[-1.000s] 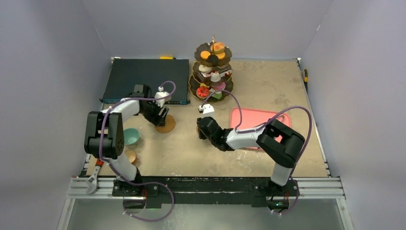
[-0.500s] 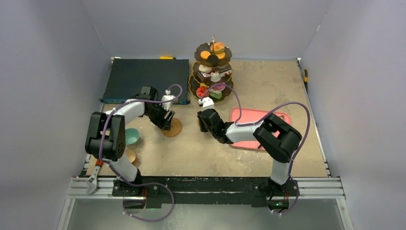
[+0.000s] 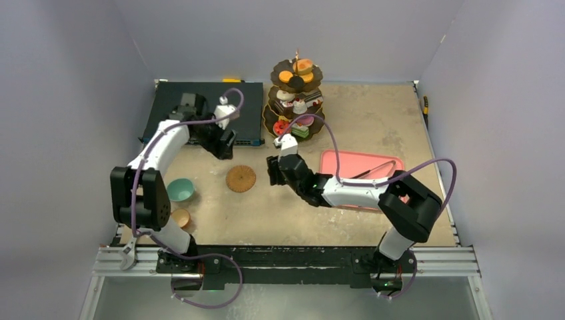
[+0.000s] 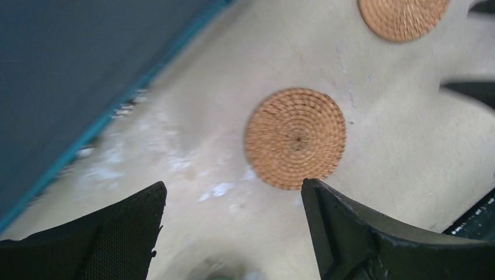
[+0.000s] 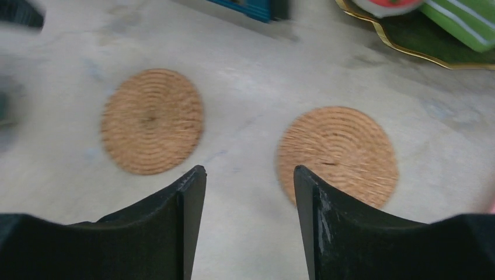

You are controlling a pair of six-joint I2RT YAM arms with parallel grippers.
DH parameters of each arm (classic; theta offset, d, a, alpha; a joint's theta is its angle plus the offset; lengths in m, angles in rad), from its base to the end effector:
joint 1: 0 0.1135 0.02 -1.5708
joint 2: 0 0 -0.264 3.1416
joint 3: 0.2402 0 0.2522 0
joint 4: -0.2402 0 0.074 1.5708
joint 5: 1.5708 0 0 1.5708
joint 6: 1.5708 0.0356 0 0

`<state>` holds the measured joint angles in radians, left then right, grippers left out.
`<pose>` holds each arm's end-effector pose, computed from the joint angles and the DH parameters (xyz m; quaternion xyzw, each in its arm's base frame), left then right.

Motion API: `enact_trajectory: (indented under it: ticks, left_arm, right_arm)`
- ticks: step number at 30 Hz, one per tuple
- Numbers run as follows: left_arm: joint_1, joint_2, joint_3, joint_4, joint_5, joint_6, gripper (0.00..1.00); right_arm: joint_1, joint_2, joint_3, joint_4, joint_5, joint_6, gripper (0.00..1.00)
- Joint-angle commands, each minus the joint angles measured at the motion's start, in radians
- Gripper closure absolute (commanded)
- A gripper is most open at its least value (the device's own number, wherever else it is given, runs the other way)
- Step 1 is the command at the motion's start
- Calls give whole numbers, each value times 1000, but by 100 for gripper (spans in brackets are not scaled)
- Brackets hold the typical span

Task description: Serve the afternoon tea

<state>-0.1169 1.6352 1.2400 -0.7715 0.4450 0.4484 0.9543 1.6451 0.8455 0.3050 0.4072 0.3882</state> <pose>0.3239 -0.0535 0.2404 0.3090 0.9052 -0.1809 0.2287 0.2123 0.2752 0.1923 -0.1354 0.8364 0.1762 0.5010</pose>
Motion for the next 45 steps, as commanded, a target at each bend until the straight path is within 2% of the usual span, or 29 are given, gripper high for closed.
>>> enact_trajectory:
  ticks: [1,3,9,14,19,25,31,36,40,45]
  left_arm:
    - [109,-78,140,-203,29,131,13]
    - [195,-87,151,-256,24,198,12]
    - [403,-90,139,-431,-11,449,12]
    - [556,-70,94,-487,-82,659,15]
    - [658,-23,59,-481,-88,758,19]
    - [694,-25,-34,-415,-60,825,25]
    - [695,-37,-147,-328,-37,830,29]
    - [694,-15,-193,-253,-55,827,34]
    - [689,2,-190,-237,-18,804,37]
    - [624,24,-185,-212,-6,747,38]
  right_arm:
    - [105,9,142,-23,21,-3,37]
    - [137,62,225,-28,-18,-13,33]
    - [217,255,477,-71,-109,-101,31]
    - [246,326,555,-77,-197,-145,30]
    - [253,394,622,-114,-229,-133,30]
    - [255,472,710,-143,-237,-118,33]
    - [255,498,722,-137,-250,-105,35]
    - [255,465,660,-127,-258,-84,36]
    - [255,431,600,-106,-237,-73,37]
    - [252,392,515,-60,-212,-47,39]
